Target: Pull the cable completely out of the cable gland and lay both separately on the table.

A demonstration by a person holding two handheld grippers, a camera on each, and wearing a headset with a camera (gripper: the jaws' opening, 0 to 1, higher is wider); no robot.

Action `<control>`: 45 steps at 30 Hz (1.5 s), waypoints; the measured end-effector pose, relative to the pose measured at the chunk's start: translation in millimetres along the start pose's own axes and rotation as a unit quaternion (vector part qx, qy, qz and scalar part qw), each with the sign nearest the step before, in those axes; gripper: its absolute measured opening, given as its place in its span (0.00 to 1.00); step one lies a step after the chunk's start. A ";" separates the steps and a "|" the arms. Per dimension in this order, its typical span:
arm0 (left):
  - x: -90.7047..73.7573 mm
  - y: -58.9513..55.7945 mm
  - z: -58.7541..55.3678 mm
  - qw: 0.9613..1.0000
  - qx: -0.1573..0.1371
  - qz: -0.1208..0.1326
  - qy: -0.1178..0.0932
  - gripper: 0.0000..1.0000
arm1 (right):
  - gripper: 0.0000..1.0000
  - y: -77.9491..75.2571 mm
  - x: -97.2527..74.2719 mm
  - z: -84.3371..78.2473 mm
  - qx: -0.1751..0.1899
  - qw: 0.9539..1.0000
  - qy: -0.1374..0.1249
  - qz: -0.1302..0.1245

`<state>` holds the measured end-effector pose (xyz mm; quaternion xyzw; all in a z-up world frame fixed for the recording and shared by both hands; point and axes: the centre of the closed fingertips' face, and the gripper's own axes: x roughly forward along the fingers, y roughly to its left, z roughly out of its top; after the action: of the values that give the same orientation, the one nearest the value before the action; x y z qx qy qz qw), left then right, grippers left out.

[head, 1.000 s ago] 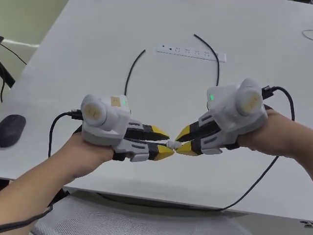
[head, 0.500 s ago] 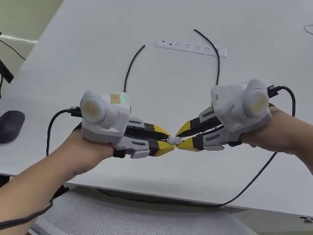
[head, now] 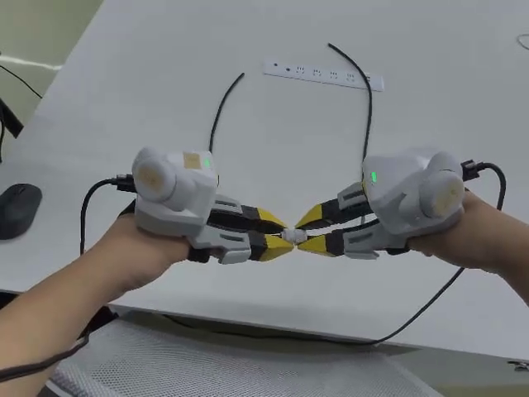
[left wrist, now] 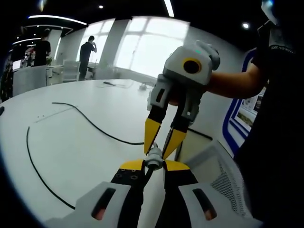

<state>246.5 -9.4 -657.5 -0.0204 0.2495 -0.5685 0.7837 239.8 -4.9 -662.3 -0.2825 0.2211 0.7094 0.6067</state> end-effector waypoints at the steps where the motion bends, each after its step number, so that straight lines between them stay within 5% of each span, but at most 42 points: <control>1: -0.1 0.0 0.1 1.000 0.001 -0.001 0.001 0.15 | 0.08 -0.1 0.1 -0.3 0.010 1.000 -0.001 0.000; 5: -2.1 -2.3 6.6 1.000 0.022 -0.004 0.000 0.15 | 0.08 -1.5 -2.9 4.9 0.040 0.999 -0.020 -0.002; 9: -2.3 -6.5 11.1 0.999 0.039 -0.008 0.006 0.15 | 0.12 -4.0 -10.4 14.0 0.120 0.990 -0.066 0.014; 14: -1.8 -8.5 14.1 0.998 0.064 -0.009 0.013 0.15 | 0.15 -5.4 -17.7 11.8 0.218 0.970 -0.089 0.058; 18: -0.5 -8.2 15.3 0.997 0.075 -0.009 0.015 0.15 | 0.14 -6.5 -18.9 13.1 0.247 0.959 -0.110 0.084; 23: -0.3 -7.2 15.9 0.996 0.082 -0.006 0.017 0.15 | 0.13 -1.8 -21.7 14.7 0.307 0.934 -0.134 0.125; 25: -0.8 -7.7 17.9 0.996 0.086 -0.006 0.016 0.15 | 0.13 -3.8 -21.7 14.8 0.320 0.927 -0.145 0.130; 27: -1.0 -8.7 18.9 0.995 0.094 -0.007 0.019 0.15 | 0.12 -2.8 -22.4 15.9 0.350 0.913 -0.153 0.145; 32: -0.8 -7.6 20.2 0.995 0.098 -0.006 0.023 0.15 | 0.10 -3.8 -22.3 15.2 0.374 0.898 -0.162 0.165; 42: -2.0 -6.1 20.5 0.995 0.093 -0.006 0.027 0.14 | 0.09 -1.7 -20.4 19.1 0.377 0.895 -0.158 0.176; 45: -1.4 -7.5 17.8 0.995 0.089 -0.010 0.033 0.14 | 0.08 2.1 -19.0 17.4 0.342 0.913 -0.143 0.168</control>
<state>247.0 -15.2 -639.0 0.0661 0.2231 -0.5964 0.7682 237.4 -7.8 -636.7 0.0883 0.4051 0.7146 0.5634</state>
